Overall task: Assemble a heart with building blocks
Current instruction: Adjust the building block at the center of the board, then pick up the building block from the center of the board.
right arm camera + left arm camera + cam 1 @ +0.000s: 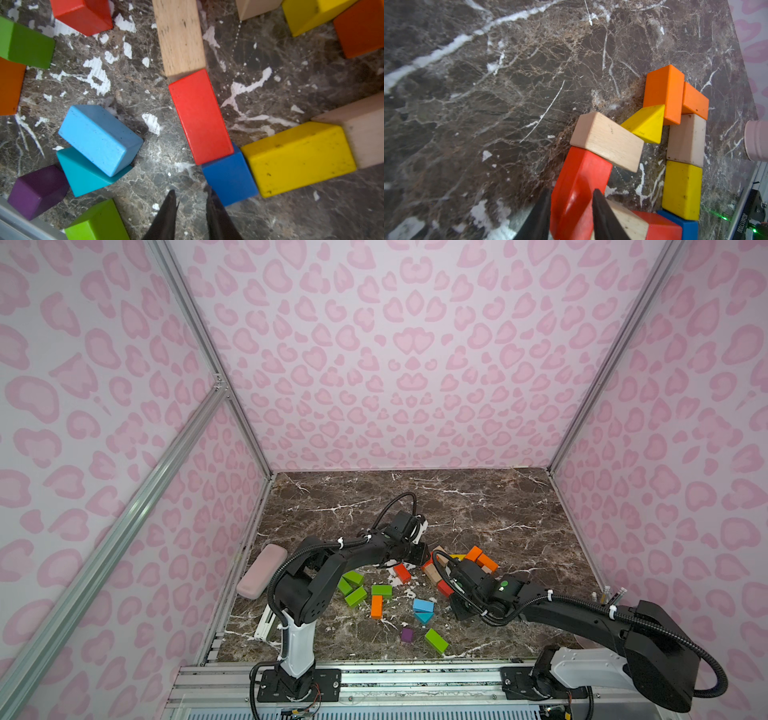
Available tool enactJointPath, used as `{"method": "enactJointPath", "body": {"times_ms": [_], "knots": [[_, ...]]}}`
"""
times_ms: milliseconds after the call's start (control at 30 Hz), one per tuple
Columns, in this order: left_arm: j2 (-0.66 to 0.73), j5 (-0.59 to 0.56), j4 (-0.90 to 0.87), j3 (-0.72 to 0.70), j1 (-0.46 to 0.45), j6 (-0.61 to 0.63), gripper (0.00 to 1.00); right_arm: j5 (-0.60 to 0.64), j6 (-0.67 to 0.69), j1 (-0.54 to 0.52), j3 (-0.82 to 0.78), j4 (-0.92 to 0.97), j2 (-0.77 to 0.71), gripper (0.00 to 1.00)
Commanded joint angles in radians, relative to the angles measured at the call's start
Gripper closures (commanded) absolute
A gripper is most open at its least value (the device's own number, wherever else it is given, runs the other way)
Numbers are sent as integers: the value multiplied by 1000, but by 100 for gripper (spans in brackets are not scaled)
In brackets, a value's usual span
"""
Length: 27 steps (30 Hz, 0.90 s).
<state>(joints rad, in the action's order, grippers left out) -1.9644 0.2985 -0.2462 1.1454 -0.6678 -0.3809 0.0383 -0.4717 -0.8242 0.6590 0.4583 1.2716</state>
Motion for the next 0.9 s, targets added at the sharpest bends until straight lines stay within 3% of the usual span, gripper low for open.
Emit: {"method": "enactJointPath", "body": {"times_ms": [0,233,867], "knots": [[7,11,38,9,1,10,63,2,0,-1,5,2,-10,70],[10,11,35,11,0,11,63,-83,38,-9,-3,-38,-37,71],[18,39,32,10,-1,5,63,-35,27,-7,24,-108,41,71]]}}
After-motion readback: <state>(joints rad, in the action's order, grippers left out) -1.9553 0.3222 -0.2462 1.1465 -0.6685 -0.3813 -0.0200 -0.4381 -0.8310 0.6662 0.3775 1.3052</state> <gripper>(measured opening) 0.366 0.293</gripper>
